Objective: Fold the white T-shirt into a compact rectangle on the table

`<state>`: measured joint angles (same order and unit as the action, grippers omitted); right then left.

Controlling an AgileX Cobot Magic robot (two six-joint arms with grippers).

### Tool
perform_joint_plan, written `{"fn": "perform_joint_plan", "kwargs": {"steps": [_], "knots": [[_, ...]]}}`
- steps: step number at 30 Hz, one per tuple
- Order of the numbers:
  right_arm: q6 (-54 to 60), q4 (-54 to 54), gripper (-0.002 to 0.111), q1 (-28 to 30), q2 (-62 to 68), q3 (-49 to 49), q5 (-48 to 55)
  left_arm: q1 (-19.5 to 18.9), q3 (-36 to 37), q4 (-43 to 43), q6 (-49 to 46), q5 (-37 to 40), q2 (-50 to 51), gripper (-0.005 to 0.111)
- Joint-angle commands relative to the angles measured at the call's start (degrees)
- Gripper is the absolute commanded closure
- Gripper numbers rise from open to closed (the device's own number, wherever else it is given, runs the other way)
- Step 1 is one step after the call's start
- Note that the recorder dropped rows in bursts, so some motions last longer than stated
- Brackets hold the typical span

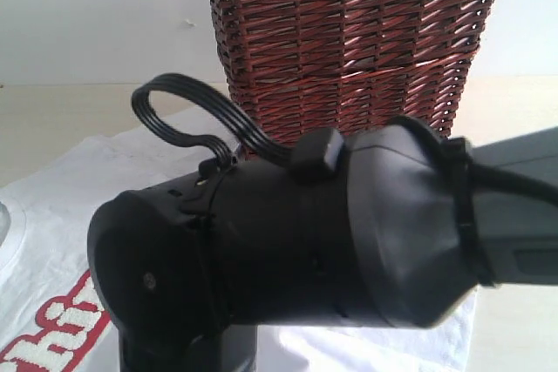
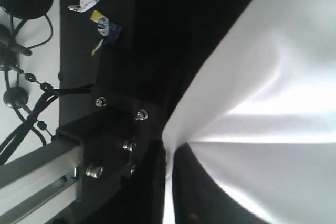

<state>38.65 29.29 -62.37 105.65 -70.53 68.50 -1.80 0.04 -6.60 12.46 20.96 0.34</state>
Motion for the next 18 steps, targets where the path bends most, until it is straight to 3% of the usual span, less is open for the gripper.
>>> {"fn": "perform_joint_plan", "kwargs": {"steps": [1, 3, 7, 9, 13, 16, 18], "knots": [[1.49, -1.30, 0.102, -0.28, -0.03, -0.07, 0.07, -0.24, -0.04, 0.24, -0.01, -0.48, -0.34, 0.107], [-0.08, -2.33, 0.093, -0.28, -0.03, -0.18, -0.95, -0.24, -0.04, 0.24, -0.01, -0.48, -0.34, 0.107], [-1.10, -3.29, 0.063, -0.28, -0.36, -0.43, -3.70, -0.24, -0.04, 0.24, -0.01, -0.48, -0.34, 0.107], [-3.73, -6.09, 0.055, -0.28, -0.36, -1.36, -3.70, -0.24, -0.04, 0.24, -0.01, -0.48, -0.34, 0.107], [-17.09, -20.92, 0.058, -0.28, -1.00, -3.22, -5.42, -0.24, -0.04, 0.24, -0.01, -0.48, -0.34, 0.107], [-29.40, -35.15, 0.071, 0.42, -2.03, -1.59, -9.48, -0.24, -0.04, 0.24, -0.01, -0.48, -0.34, 0.107], [-34.13, -39.02, 0.081, 2.45, -2.34, 0.09, -12.76, -0.24, -0.04, 0.24, -0.01, -0.48, -0.34, 0.107]]}}
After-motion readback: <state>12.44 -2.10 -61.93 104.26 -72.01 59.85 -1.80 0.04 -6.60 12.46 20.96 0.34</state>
